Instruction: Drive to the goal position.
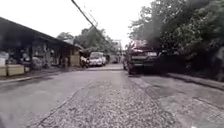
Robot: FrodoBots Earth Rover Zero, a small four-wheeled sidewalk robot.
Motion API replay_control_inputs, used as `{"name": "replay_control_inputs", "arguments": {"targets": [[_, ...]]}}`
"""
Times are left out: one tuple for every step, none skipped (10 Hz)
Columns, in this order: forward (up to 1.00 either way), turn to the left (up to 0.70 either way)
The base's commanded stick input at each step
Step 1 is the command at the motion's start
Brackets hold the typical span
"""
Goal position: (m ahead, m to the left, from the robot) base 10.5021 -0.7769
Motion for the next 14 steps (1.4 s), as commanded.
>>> {"name": "replay_control_inputs", "arguments": {"targets": [[1.0,0.0],[1.0,0.0],[1.0,0.0],[1.0,0.0],[1.0,0.0],[1.0,0.23],[1.0,0.04],[1.0,0.0],[1.0,0.0],[1.0,0.0],[1.0,0.0],[1.0,0.0],[1.0,0.0],[1.0,0.0]]}}
